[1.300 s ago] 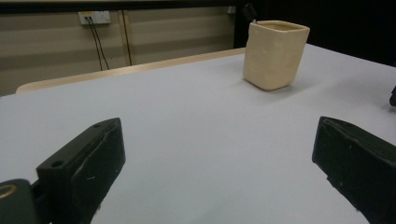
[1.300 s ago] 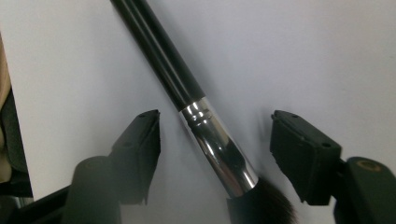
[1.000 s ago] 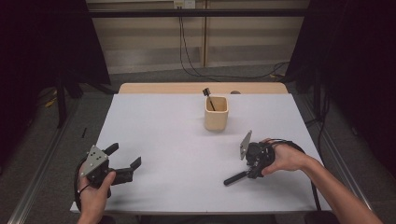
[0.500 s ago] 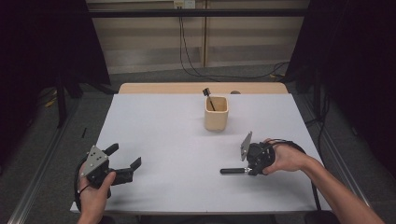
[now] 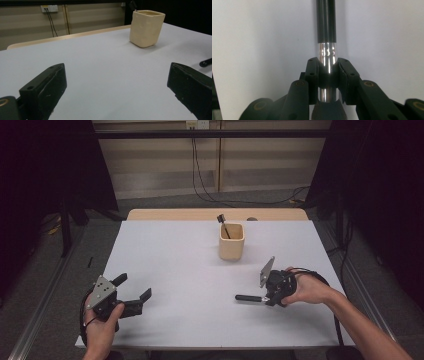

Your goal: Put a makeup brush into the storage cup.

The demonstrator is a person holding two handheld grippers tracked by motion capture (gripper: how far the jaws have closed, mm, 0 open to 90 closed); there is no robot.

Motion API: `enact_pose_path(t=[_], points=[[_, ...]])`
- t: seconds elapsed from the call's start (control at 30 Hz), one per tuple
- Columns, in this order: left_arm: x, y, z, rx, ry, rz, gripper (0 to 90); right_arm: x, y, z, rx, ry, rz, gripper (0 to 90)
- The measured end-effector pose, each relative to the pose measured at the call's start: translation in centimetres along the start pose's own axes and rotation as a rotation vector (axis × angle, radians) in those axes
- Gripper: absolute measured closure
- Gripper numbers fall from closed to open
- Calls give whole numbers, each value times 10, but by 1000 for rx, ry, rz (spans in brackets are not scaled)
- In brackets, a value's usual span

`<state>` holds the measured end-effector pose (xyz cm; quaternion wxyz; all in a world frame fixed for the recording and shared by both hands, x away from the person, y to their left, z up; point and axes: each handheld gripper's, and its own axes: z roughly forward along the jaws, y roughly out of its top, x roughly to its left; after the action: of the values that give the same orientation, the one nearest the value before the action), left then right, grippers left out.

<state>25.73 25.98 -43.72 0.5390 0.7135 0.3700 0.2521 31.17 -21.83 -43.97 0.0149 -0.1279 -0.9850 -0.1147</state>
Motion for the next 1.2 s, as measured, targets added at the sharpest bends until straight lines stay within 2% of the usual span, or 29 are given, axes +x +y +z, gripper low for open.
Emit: enact_pose_path(t=[0.1,0.2,0.33,0.47,0.57,0.6,0.63,0.9,0.97,1.07,1.2], points=[[1,0,0,-2,11,-1,23,-1,-1,-8,-66,-21,19,716],[1,0,-1,-1,12,-3,23,-2,-3,-13,-103,-46,57,717],[1,0,-1,-2,9,-3,23,-6,-7,-15,-170,-42,104,716],[1,0,0,-3,10,-6,23,-6,-10,-16,-246,-48,121,716],[1,0,-1,-3,11,-5,23,-6,-12,-15,-300,-57,153,716],[1,0,-1,-3,11,-5,23,-6,-12,-15,-300,-57,153,716],[1,0,-1,-3,9,-4,23,-5,-14,-14,-340,-65,171,716],[1,0,-1,-11,8,-18,23,-1,-23,-10,-529,-164,310,717],[0,0,-1,-14,7,-24,23,-1,-25,-10,-564,-172,334,717],[0,1,-1,-9,1,-12,23,-1,-30,-11,-617,-184,366,717],[-2,2,-2,-14,-10,-16,23,1,-37,-13,-672,-179,385,717]])
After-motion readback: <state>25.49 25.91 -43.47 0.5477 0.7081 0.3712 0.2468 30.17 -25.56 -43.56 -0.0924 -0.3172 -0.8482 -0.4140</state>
